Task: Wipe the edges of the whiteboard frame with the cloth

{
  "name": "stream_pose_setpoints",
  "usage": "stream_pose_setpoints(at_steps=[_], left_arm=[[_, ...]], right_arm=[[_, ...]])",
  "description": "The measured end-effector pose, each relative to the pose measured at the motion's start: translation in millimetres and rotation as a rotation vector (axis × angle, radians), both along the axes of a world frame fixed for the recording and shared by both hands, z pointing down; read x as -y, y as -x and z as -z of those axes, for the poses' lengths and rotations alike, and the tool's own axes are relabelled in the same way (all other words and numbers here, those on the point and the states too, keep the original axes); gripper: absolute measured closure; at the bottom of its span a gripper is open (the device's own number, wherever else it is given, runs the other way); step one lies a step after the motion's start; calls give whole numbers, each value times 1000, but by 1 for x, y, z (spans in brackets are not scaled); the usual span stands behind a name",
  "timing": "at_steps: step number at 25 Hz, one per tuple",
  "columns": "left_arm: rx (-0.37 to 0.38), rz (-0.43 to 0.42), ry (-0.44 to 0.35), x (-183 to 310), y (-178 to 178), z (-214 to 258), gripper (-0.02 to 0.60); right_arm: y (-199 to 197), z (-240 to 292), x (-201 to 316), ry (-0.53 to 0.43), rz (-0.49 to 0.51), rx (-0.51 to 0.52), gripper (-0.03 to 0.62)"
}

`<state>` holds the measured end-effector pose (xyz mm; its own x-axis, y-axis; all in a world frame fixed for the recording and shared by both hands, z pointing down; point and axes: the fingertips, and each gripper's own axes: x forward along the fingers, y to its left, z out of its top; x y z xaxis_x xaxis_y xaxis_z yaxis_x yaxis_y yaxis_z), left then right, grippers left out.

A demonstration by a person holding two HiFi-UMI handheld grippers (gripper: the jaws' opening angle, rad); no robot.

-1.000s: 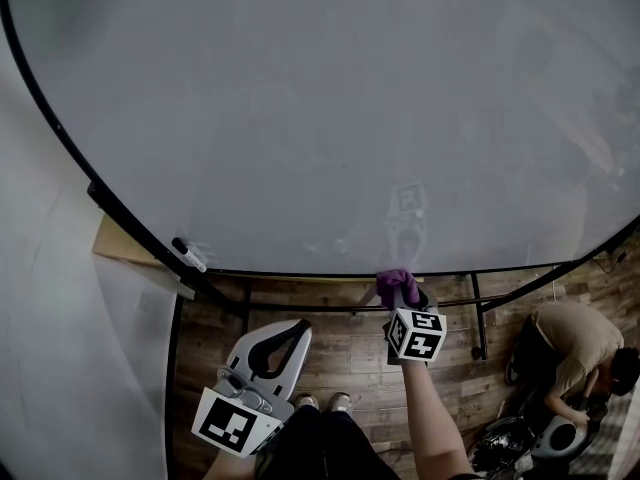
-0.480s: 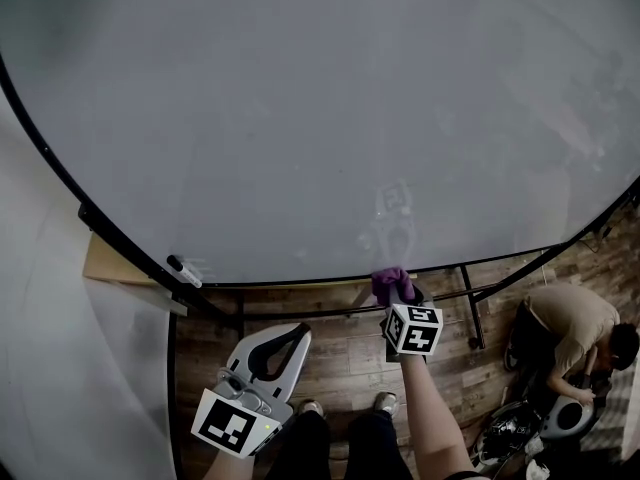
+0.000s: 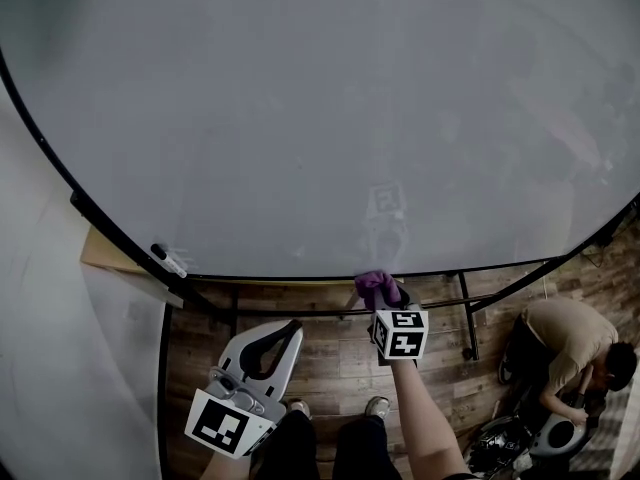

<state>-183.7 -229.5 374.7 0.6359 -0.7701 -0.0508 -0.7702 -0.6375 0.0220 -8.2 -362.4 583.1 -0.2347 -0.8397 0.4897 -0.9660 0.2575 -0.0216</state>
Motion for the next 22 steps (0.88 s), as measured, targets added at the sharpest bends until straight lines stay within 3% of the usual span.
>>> stream_pose_setpoints(at_steps=[6, 22], left_arm=[[16, 42, 16, -5, -32, -1, 565], [23, 70, -3, -1, -109, 0, 565]], right_arm=[[-10, -1, 1, -2, 65, 14, 517], [-89, 0, 7, -10, 63, 31, 517]])
